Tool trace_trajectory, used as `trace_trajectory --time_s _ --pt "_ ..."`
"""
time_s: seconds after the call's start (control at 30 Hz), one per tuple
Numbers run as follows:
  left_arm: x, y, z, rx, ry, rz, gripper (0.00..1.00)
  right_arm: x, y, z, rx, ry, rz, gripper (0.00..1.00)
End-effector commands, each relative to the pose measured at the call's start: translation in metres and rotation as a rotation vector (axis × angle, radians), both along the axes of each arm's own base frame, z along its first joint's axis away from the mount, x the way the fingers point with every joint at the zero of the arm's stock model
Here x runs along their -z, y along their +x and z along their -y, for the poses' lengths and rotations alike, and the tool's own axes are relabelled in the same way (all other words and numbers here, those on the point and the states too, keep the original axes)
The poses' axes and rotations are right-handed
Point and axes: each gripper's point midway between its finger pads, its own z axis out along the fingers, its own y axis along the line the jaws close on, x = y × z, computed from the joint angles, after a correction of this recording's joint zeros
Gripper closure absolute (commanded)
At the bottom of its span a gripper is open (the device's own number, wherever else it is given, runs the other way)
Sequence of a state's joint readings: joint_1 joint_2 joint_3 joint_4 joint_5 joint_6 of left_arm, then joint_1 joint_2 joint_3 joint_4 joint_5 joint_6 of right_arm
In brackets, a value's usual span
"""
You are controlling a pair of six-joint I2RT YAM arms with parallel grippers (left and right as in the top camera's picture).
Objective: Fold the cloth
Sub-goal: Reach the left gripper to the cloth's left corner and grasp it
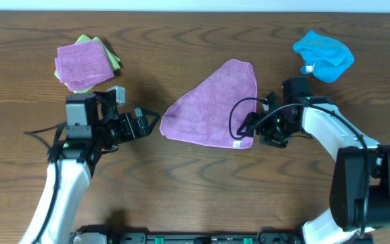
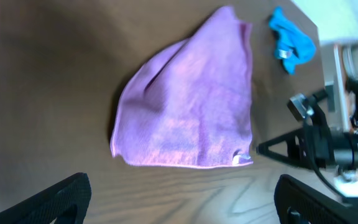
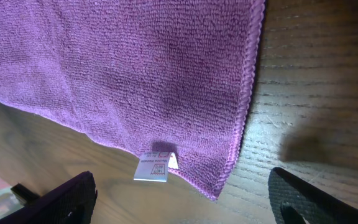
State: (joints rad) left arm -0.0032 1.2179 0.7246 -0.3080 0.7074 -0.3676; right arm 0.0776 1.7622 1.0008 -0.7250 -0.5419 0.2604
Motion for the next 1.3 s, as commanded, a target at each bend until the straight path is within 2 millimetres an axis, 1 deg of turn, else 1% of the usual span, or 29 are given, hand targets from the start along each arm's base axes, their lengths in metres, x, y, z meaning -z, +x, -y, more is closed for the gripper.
trace_trajectory --time_s 0.0,0.03,0.13,0.23,0.33,0.47,0.6,0.7,0.8,0.87,0.9,0.97,1.0,1.07,1.13,1.27 --pt "0.02 0.005 0.004 -0.081 -0.087 -0.167 0.04 -0.004 0.0 -0.003 0.016 0.017 -0.006 0.11" --pt "0.03 0.007 0.004 -0.082 -0.087 -0.194 0.05 -0.004 0.0 -0.003 0.018 0.017 -0.007 0.11" --pt "0.049 0.014 0.01 -0.055 -0.123 -0.233 0.05 -0.004 -0.001 -0.003 0.024 0.018 -0.012 0.11" --pt "0.062 0.024 0.018 -0.03 -0.182 -0.245 0.05 -0.004 -0.001 -0.003 0.03 0.019 -0.016 0.11" --pt "0.077 0.039 0.023 -0.036 -0.242 -0.257 0.05 -0.004 -0.001 -0.004 0.032 0.023 -0.018 0.1" --pt "0.089 0.049 0.028 -0.042 -0.302 -0.276 0.05 -0.004 -0.001 -0.004 0.032 0.027 -0.018 0.1" --pt "0.097 0.053 0.034 -0.039 -0.353 -0.299 0.05 -0.004 -0.001 -0.004 0.032 0.026 -0.018 0.1" --pt "0.107 0.051 0.042 -0.034 -0.36 -0.331 0.05 -0.004 0.0 -0.004 0.032 0.026 -0.017 0.1" --pt "0.111 0.049 0.054 -0.016 -0.374 -0.35 0.04 -0.004 0.0 -0.004 0.032 0.026 -0.015 0.1" --pt "0.111 0.048 0.061 -0.002 -0.371 -0.349 0.0 -0.004 0.0 -0.004 0.033 0.026 -0.014 0.1" --pt "0.112 0.047 0.064 0.004 -0.366 -0.348 0.0 -0.004 0.0 -0.004 0.037 0.026 -0.016 0.1" --pt "0.113 0.045 0.068 0.01 -0.354 -0.347 0.22 -0.004 0.0 -0.004 0.039 0.026 -0.017 0.09" --pt "0.114 0.046 0.068 0.007 -0.349 -0.346 0.39 -0.004 0.0 -0.004 0.039 0.026 -0.018 0.09" --pt "0.115 0.046 0.067 0.003 -0.346 -0.345 0.78 -0.004 0.0 -0.004 0.038 0.026 -0.018 0.09" --pt "0.115 0.046 0.067 0.003 -0.347 -0.345 0.94 -0.004 0.0 -0.004 0.038 0.026 -0.017 0.09" --pt "0.113 0.046 0.068 0.011 -0.354 -0.344 0.94 -0.003 0.004 -0.006 0.037 0.028 0.004 0.08"
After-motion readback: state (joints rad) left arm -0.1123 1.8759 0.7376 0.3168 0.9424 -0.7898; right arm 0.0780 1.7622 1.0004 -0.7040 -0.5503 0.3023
